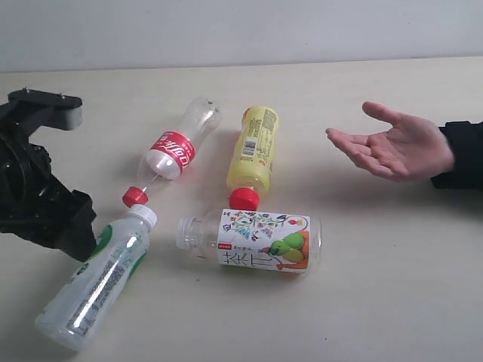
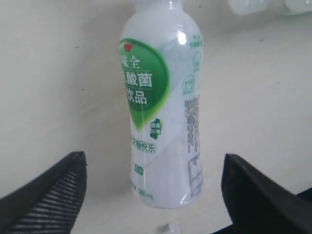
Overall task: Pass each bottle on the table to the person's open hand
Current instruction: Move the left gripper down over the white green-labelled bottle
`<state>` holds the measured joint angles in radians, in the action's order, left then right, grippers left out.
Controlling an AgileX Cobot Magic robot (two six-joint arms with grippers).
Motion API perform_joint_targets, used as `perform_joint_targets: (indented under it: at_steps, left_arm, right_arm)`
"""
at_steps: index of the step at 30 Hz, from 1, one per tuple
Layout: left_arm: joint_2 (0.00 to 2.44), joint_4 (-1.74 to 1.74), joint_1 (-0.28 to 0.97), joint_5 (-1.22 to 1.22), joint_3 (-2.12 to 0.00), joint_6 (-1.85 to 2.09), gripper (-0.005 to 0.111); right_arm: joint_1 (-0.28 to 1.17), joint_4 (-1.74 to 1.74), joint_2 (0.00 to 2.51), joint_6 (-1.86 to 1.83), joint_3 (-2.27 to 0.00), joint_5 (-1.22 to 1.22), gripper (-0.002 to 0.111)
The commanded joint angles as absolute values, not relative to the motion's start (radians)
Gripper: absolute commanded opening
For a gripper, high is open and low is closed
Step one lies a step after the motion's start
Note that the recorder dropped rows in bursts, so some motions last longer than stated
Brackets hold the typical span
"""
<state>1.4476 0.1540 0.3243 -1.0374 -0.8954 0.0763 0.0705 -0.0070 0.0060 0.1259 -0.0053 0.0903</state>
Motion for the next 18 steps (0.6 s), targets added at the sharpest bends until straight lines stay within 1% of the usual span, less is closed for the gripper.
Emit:
perform_joint_targets:
  at_steps: [1,5,9,15,18]
  left_arm:
    - [1.524,0.141,0.341,-1.03,-0.893,0.04,0.074]
    - [1.581,0.137,0.372,-1.055,-0.895,0.061,0.074]
    - [1.591,0.137,0.37,-1.099,-0.899,0.058,0.074]
    - [1.593,0.149,0.37,-1.082,-0.899,0.065,0.073]
    - [1.595,0.152,0.37,-1.123,-0.899,0.065,0.073]
  right_arm:
    - [0.065,-0.007,0.0,0.126,0.0,0.087,0.0]
    - [0.065,-0.007,0.0,0.126,0.0,0.087,0.0]
    - [0.065,-0.007,0.0,0.126,0.0,0.087,0.0]
    - [0.065,-0.007,0.0,0.126,0.0,0.087,0.0]
    - [0.065,-0.007,0.0,0.126,0.0,0.087,0.0]
